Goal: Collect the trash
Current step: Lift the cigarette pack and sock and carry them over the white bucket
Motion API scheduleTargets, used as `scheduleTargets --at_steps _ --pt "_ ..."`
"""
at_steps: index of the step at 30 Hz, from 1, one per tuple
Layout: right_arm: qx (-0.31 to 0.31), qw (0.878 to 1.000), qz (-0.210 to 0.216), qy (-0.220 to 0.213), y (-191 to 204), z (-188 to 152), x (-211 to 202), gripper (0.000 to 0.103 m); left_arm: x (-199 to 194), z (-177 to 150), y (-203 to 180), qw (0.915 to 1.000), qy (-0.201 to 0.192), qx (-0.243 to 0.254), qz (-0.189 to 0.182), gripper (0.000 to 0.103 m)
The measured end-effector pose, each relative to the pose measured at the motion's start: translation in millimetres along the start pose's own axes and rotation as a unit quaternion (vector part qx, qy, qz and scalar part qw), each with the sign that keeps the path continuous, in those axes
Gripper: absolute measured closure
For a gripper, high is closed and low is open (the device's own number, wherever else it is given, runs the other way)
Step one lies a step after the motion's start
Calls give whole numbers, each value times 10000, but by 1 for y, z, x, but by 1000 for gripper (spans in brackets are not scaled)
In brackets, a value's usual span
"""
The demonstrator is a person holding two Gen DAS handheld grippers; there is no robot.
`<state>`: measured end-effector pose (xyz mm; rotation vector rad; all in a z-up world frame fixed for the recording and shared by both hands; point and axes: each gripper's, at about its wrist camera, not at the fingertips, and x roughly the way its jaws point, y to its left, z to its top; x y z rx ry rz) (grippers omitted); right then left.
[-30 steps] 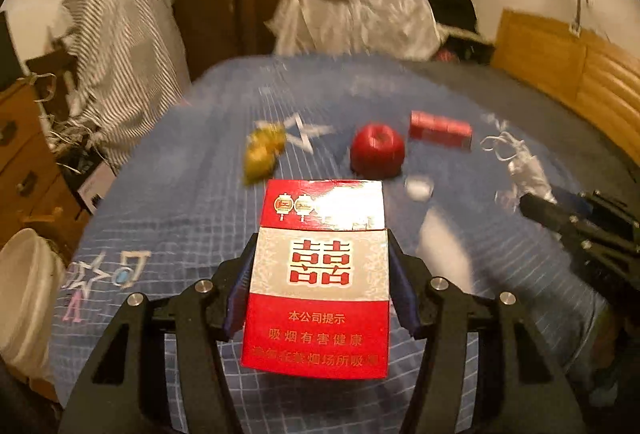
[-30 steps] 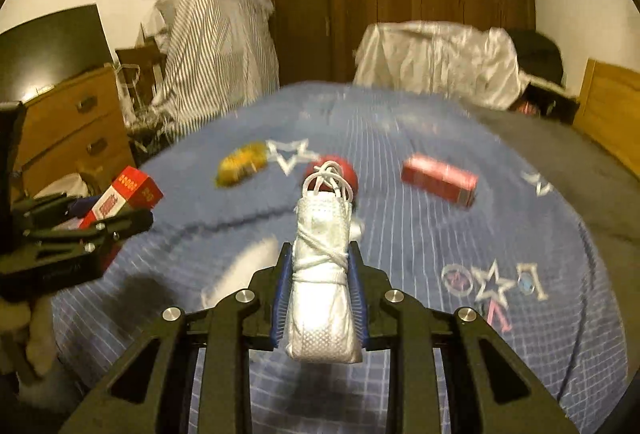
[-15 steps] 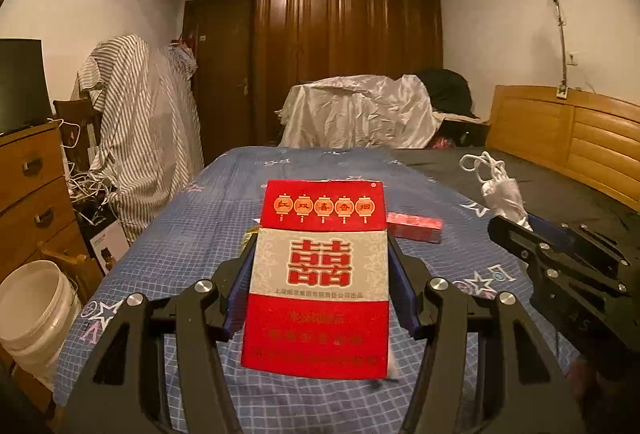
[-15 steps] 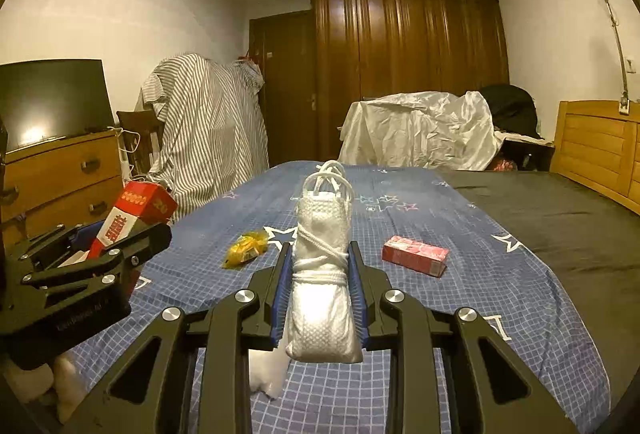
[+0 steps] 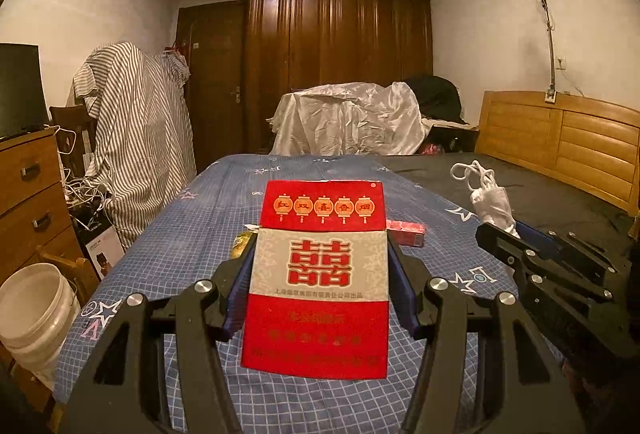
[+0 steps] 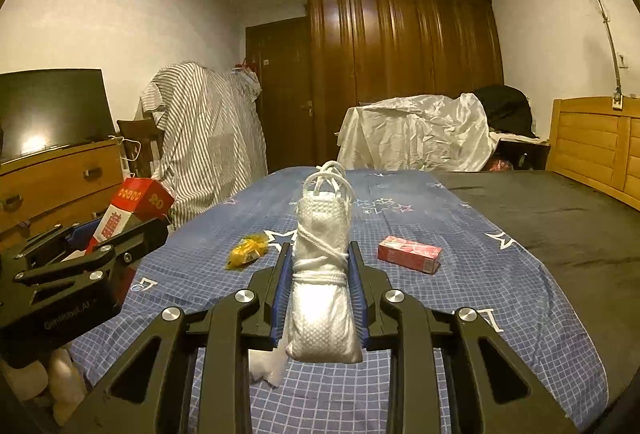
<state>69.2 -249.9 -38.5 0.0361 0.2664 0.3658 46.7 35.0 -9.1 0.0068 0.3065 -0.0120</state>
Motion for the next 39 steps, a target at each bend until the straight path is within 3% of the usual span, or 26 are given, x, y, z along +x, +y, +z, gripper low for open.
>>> scheduleTargets --at_steps 8,15,27,39 --pt "-88 9998 188 71 16 7 7 75 -8 1 7 10000 10 -19 94 47" --pt "-290 9976 614 109 55 21 24 75 -17 2 38 9989 9 -160 450 47" --pt "-632 9852 1582 173 176 53 66 75 -40 17 140 9885 -101 -511 1420 47" --pt "-1073 9618 2500 299 319 90 111 75 -62 19 232 9711 17 -771 2257 47"
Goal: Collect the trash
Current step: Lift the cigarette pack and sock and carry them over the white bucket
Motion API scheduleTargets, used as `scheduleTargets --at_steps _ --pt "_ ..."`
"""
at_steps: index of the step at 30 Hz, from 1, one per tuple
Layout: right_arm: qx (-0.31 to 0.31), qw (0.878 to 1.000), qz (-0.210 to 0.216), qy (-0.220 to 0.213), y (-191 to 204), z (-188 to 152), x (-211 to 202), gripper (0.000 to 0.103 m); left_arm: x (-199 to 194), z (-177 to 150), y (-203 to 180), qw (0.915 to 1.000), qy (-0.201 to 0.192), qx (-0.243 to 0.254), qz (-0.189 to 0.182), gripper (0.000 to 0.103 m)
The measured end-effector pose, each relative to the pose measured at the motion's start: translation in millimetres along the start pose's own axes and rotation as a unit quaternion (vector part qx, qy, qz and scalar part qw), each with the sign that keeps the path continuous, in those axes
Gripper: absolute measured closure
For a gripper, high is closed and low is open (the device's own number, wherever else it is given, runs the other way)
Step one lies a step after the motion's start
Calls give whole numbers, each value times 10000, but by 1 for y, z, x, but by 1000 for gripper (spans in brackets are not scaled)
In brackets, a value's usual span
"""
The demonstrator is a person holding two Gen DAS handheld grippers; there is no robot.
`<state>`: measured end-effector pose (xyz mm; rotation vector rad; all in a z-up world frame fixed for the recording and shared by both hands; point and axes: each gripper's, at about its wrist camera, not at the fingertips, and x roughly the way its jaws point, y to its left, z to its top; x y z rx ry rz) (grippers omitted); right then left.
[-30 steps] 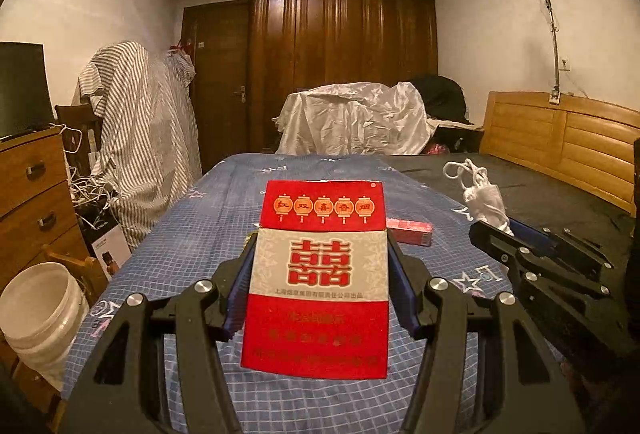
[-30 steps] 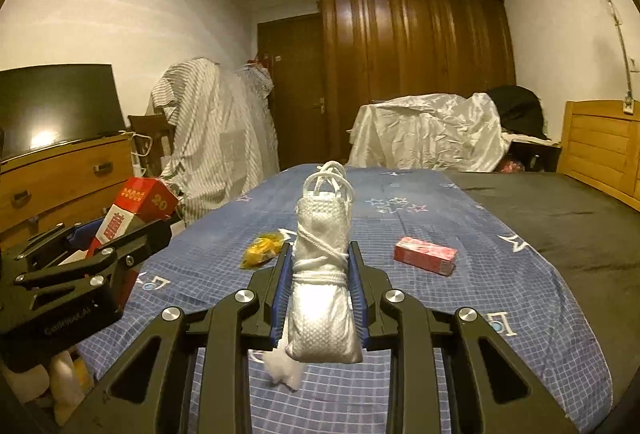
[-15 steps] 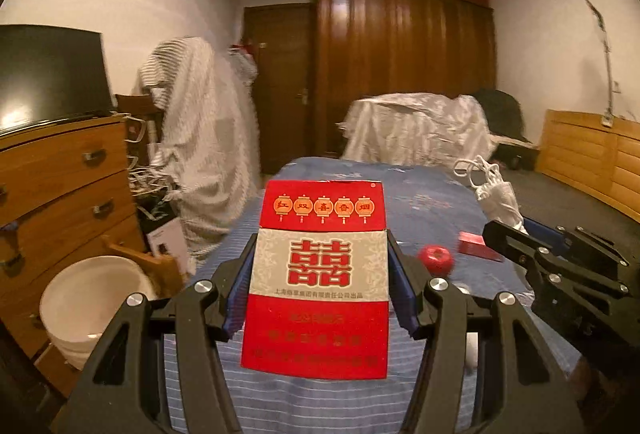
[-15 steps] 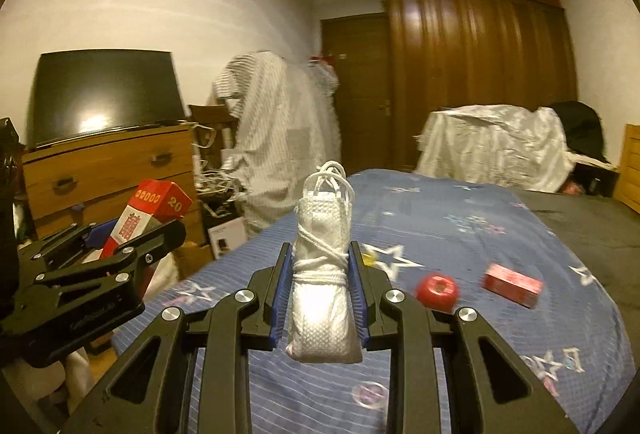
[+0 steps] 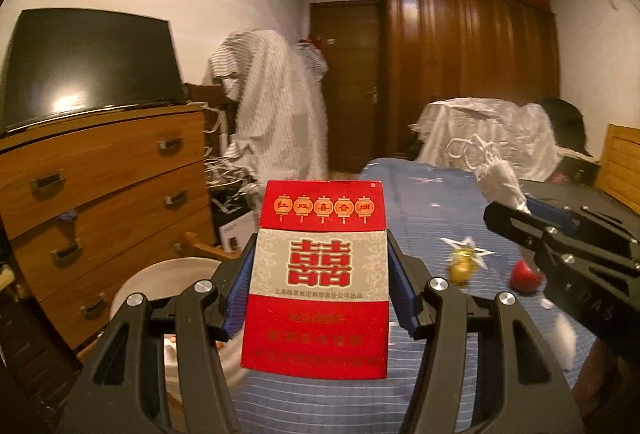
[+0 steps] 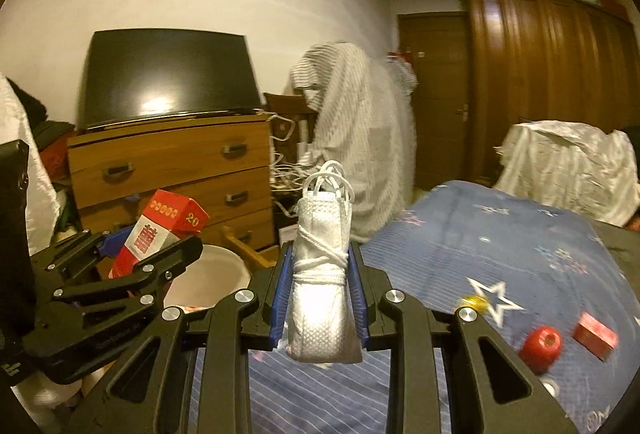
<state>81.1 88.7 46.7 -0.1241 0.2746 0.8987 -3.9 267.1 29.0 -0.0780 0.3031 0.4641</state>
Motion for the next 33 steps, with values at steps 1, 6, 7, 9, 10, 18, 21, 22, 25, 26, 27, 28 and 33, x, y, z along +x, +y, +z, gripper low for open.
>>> scheduleTargets --at_steps 1,6,7,9,10,18,21,22,25,26,27,28,33 --pt "-27 10000 84 27 9 5 11 75 3 1 10 10000 22 -33 84 47" --pt "-112 9989 393 209 41 27 58 75 17 7 52 9989 181 -123 414 47" --pt "-128 9986 455 248 47 32 68 75 21 8 63 9983 241 -142 504 47" --pt "-176 9975 599 344 63 42 94 75 26 9 80 9974 331 -215 603 47" --pt "-216 9968 664 388 72 46 104 75 30 9 90 9967 391 -243 674 47" --pt "-354 9828 1329 1232 131 58 207 75 68 6 146 9894 1030 -547 865 47" --pt "-318 9731 1509 1711 144 55 251 75 87 1 162 9855 1337 -634 828 47" --pt "-301 9697 1563 1855 146 51 260 75 94 -2 167 9839 1434 -663 833 47" --pt "-314 9557 1698 2385 163 44 304 75 112 -8 184 9790 1720 -754 791 47" --pt "-315 9524 1721 2495 164 39 313 75 118 -10 190 9769 1827 -781 792 47" --pt "-310 9487 1746 2619 166 35 321 75 124 -13 196 9747 1931 -800 787 47" --pt "-286 9429 1789 2794 171 32 334 75 130 -16 202 9724 2043 -797 801 47" --pt "-256 9302 1843 3165 175 16 363 75 145 -26 224 9658 2285 -862 875 47"
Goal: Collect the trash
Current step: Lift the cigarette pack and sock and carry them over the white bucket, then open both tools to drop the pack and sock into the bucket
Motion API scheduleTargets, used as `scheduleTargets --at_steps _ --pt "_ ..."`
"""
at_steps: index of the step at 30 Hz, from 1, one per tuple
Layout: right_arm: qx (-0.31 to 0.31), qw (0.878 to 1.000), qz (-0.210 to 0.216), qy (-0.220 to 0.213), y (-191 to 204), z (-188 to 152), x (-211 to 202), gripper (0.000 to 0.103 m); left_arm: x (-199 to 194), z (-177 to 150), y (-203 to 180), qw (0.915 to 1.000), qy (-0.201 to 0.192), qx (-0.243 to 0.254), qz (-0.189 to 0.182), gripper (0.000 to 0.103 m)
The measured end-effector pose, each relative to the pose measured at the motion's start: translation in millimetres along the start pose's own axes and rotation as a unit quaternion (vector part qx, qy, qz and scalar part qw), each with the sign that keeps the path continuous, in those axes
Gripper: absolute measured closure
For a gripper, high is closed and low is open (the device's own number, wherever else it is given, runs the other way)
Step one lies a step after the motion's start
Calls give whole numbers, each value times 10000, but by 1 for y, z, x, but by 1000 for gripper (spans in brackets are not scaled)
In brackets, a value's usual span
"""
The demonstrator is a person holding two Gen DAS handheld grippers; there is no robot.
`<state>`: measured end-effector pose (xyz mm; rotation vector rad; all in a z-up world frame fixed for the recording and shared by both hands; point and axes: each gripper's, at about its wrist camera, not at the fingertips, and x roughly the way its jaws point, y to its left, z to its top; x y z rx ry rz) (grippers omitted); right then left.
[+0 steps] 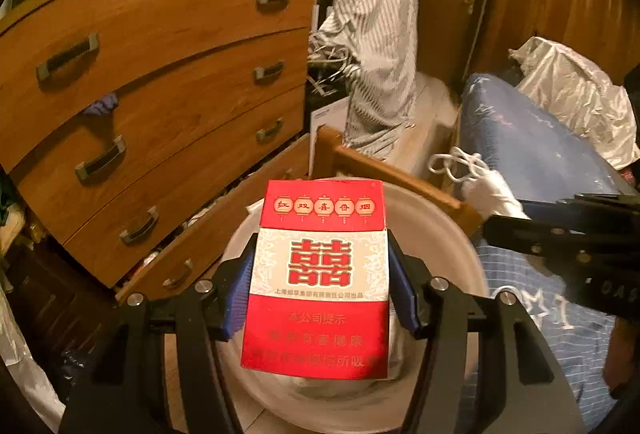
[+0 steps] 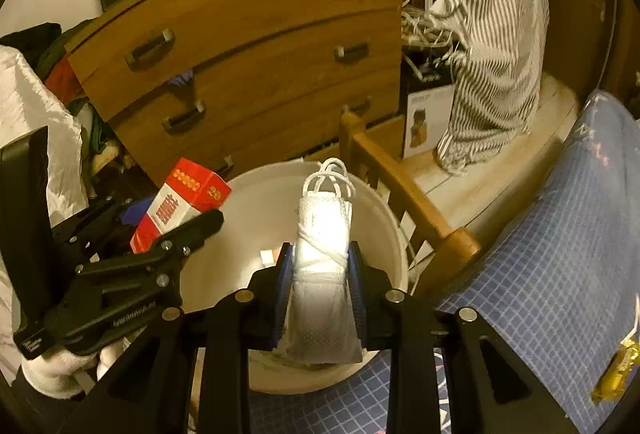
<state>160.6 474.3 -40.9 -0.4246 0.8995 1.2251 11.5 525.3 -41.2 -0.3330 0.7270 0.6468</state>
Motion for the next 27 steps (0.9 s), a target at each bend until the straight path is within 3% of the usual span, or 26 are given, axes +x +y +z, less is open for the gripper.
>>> scheduleTargets --at_steps 7,17,19,21,27 --pt "36 10000 -26 81 -11 -5 10 75 20 -7 25 9997 201 -145 86 47" --pt "-32 10000 -9 40 -10 -7 2 75 23 -6 21 9997 194 -124 56 47" --pt "-23 10000 11 38 -11 -7 1 71 24 -6 21 9997 214 -112 108 46" --pt "15 10000 22 2 -12 -7 0 59 24 -6 22 9995 248 -118 151 42" --pt "91 9999 44 -79 -18 -12 -8 58 23 -6 24 9994 215 -152 226 41"
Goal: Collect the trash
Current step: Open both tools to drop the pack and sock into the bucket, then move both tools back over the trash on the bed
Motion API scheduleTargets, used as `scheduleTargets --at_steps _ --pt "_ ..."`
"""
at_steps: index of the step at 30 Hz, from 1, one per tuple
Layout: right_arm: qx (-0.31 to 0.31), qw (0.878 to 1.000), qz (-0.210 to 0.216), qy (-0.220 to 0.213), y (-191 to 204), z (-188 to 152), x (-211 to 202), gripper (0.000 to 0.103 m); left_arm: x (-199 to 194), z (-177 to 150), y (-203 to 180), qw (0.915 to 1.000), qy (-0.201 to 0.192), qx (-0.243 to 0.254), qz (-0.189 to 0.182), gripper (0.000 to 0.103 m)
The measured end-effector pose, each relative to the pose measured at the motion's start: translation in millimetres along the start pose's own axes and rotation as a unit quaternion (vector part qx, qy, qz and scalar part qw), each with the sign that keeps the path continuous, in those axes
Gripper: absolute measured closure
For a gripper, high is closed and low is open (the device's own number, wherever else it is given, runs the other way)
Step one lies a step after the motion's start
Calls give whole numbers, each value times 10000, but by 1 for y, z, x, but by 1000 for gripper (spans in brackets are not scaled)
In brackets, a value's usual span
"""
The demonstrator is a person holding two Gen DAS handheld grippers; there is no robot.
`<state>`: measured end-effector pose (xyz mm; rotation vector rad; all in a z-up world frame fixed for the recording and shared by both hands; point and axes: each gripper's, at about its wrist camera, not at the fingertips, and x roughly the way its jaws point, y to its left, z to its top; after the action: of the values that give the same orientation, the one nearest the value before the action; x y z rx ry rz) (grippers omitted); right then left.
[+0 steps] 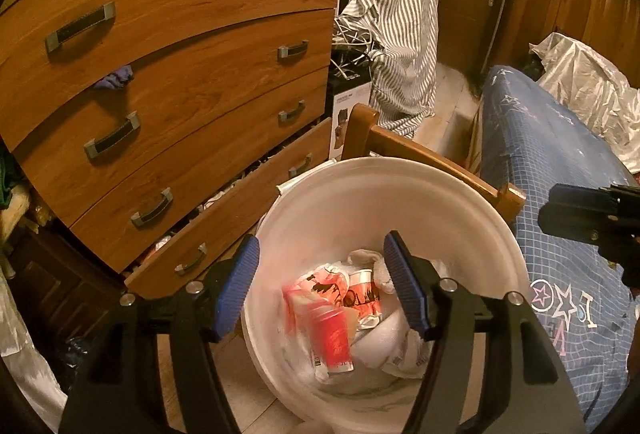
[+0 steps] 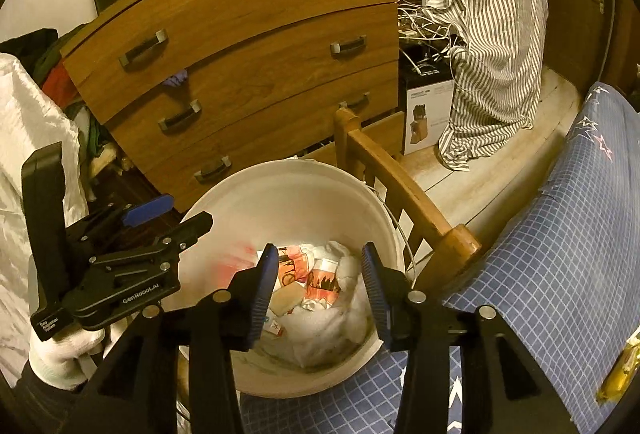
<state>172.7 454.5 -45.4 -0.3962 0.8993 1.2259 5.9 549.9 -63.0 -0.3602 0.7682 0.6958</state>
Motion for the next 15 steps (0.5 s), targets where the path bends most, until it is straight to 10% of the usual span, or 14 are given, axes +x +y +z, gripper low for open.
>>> scheduleTargets --at_steps 15 --pt "57 9958 -131 -904 -18 -69 -104 53 -34 -20 -47 9991 -199 270 -265 41"
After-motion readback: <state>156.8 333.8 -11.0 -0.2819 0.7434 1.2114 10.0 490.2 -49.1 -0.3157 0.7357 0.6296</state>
